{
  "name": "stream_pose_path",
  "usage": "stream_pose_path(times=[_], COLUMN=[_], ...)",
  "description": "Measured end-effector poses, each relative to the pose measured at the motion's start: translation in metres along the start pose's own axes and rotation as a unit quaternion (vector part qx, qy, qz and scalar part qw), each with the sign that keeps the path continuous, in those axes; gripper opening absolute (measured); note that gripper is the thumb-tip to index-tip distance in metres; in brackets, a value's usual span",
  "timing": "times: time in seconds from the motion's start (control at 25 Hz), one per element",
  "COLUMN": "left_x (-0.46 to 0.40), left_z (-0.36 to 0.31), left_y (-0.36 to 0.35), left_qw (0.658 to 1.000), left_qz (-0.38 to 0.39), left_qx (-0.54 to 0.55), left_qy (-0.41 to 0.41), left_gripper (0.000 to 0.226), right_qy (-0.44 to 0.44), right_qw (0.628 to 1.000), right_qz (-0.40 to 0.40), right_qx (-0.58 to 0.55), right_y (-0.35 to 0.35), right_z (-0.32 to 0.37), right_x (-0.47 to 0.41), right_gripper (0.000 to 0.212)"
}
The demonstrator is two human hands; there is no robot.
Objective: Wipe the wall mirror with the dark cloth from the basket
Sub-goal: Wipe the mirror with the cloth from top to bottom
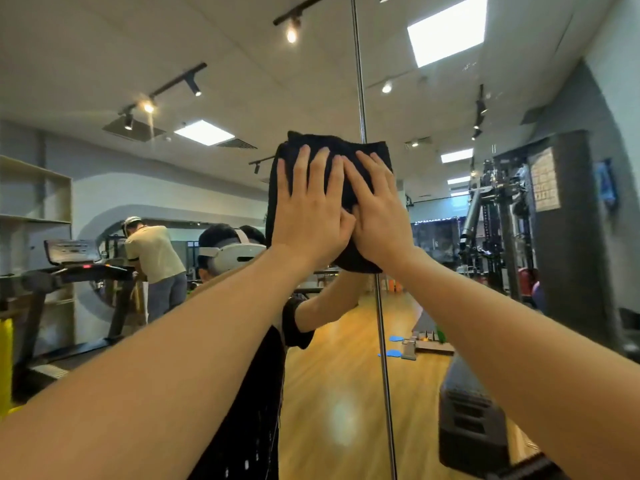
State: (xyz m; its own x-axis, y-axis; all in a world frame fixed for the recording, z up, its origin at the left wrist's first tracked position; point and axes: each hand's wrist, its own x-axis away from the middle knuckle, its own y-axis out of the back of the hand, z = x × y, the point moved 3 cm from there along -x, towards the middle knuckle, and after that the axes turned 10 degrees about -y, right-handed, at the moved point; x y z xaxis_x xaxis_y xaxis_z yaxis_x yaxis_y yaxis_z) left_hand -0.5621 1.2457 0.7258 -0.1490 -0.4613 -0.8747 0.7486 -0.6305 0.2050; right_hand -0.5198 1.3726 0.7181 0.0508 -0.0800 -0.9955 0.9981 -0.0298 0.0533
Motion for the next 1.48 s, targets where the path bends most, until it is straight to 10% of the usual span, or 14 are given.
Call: stream_pose_path(times=[1.48], left_x=[0.215], left_z=[-0.026], left_y=[-0.015], left_qw=[0.998], left_qz=[-0.006], left_qx=[0.053], left_qy=[-0.044], left_gripper=[0.067], right_qy=[0.009], right_qw=[0.999], right_qz=[0.017], right_qx=[-0.029], right_y=[-0.027], right_z=[0.047], right_x=[0.211], right_gripper=[0.060])
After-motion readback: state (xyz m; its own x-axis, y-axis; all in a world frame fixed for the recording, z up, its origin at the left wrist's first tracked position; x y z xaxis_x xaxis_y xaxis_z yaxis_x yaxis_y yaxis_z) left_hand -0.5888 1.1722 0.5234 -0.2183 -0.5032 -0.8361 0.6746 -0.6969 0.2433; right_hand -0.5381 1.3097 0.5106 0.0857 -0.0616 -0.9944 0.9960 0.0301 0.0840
